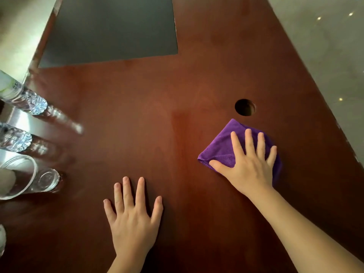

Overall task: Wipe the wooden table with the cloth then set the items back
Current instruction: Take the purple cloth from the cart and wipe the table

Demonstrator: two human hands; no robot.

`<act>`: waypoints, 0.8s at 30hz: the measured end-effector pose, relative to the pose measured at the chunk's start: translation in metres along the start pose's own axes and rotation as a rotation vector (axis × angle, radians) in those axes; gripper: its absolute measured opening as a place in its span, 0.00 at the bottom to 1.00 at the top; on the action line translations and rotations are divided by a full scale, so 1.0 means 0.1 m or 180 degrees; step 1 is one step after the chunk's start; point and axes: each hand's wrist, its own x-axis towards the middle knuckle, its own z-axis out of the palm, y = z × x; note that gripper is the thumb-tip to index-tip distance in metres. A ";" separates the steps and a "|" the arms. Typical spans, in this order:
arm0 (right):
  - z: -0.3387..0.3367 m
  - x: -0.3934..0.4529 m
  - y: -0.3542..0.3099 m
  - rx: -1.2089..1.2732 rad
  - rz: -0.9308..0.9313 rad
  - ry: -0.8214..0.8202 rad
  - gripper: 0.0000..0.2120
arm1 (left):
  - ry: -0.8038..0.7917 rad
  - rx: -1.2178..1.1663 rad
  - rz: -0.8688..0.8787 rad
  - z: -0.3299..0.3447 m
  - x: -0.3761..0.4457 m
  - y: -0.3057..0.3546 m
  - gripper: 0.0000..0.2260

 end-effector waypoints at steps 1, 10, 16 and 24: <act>0.01 0.01 -0.01 -0.0003 0.0025 0.0018 0.45 | 0.0000 -0.0001 0.0008 0.00 0.00 0.00 0.33; 0.05 0.17 -0.23 0.0613 0.0739 0.0313 0.35 | 0.0108 -0.0041 0.0029 0.02 -0.01 -0.02 0.33; -0.07 0.58 -0.66 0.1295 0.1300 0.0375 0.35 | 0.0255 -0.0003 0.0027 0.02 0.00 0.03 0.32; -0.17 0.70 -1.98 0.1474 -0.0020 0.0294 0.26 | 0.0342 0.0142 0.0088 -0.02 0.03 0.05 0.32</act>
